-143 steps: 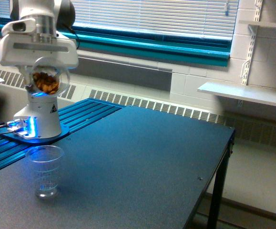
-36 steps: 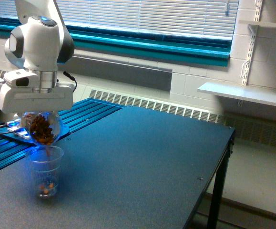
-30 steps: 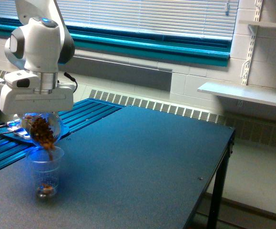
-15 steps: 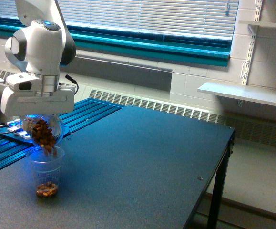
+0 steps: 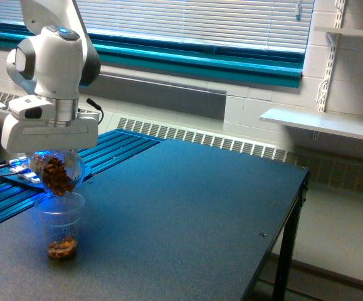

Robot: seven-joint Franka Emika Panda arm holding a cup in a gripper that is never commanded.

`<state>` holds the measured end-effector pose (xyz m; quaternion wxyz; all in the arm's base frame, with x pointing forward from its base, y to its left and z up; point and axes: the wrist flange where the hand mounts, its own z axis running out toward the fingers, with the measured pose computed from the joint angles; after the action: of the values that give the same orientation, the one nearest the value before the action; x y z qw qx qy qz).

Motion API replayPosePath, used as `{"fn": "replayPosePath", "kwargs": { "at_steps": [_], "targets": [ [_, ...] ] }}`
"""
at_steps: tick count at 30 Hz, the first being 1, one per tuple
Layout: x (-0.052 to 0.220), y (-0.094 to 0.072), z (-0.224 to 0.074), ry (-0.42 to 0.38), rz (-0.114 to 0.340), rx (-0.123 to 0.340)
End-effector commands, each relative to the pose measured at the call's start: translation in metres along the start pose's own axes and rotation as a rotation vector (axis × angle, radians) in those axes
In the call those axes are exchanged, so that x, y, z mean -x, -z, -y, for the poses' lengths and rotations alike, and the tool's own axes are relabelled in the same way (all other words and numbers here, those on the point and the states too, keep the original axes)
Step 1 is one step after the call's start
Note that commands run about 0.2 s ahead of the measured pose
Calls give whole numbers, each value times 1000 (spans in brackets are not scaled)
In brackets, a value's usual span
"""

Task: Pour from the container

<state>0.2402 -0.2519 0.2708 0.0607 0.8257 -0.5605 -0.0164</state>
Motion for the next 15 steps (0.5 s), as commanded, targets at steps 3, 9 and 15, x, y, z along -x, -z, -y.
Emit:
{"fn": "replayPosePath", "kwargs": {
  "at_steps": [3, 9, 15],
  "targets": [
    [-4, 3, -3, -16, -1, -3],
    [-5, 0, -8, -21, 9, 12],
    [-7, 1, -10, -20, 4, 23]
  ]
}}
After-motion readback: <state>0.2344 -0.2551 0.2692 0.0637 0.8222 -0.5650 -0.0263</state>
